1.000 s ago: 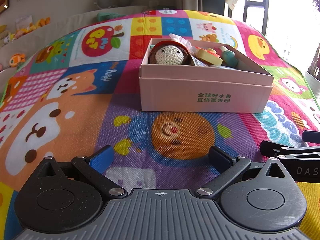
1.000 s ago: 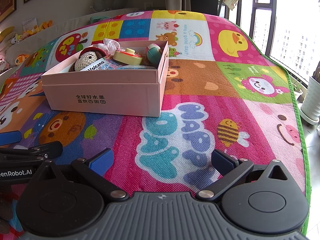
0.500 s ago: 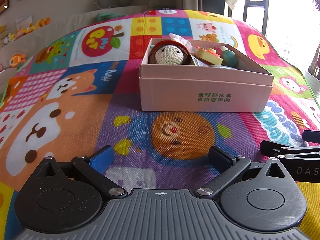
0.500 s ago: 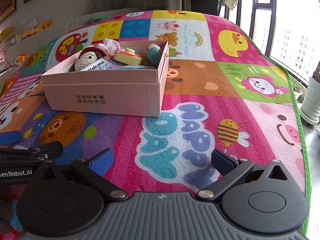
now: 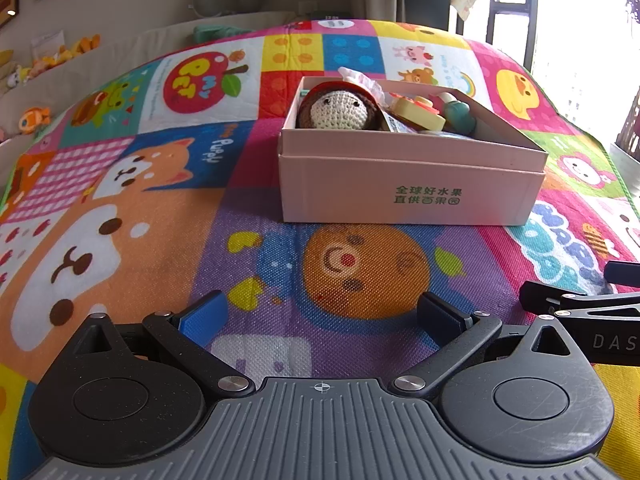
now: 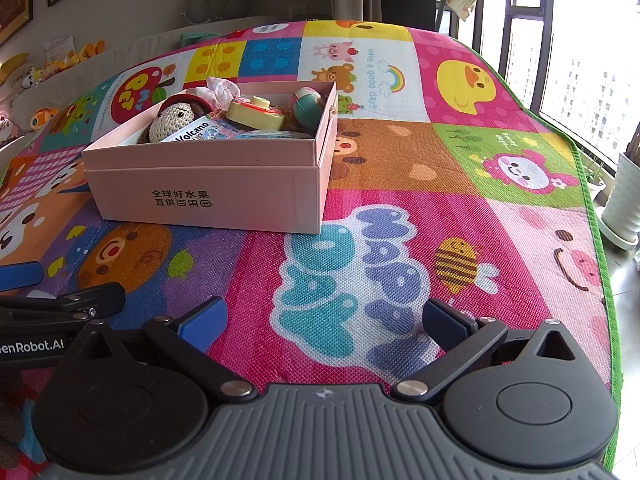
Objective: Organize objects
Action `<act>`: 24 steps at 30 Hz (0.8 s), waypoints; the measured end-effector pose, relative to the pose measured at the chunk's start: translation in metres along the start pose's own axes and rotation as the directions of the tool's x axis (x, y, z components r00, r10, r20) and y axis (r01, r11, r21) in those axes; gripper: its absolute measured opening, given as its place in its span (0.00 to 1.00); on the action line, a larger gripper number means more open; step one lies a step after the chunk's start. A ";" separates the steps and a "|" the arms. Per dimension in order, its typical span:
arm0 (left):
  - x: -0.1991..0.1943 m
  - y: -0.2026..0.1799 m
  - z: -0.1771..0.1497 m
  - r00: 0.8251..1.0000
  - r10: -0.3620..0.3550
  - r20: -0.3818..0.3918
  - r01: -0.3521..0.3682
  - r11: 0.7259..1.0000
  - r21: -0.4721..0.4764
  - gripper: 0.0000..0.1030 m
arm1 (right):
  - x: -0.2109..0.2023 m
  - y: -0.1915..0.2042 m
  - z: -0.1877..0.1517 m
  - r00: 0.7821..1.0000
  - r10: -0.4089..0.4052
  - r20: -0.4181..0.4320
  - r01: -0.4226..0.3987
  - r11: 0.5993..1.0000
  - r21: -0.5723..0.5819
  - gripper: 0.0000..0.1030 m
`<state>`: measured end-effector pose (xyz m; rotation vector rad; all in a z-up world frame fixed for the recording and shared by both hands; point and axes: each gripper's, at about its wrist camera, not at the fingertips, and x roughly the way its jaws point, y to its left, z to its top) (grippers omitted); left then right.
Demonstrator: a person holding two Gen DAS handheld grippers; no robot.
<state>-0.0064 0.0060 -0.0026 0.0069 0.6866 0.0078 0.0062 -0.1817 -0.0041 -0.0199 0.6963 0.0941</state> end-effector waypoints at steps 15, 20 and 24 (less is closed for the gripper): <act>0.001 -0.001 0.000 1.000 0.002 0.000 -0.002 1.000 0.003 1.00 | 0.000 0.000 0.000 1.000 0.000 0.000 0.000 1.000 0.000 1.00; 0.000 0.000 0.000 1.000 0.002 0.000 -0.002 1.000 0.002 1.00 | 0.001 0.000 0.000 1.000 0.000 0.000 0.000 1.000 0.000 1.00; 0.001 0.000 0.000 1.000 -0.003 0.002 0.003 1.000 -0.003 1.00 | 0.001 0.000 0.000 1.000 0.000 0.000 0.000 1.000 0.000 1.00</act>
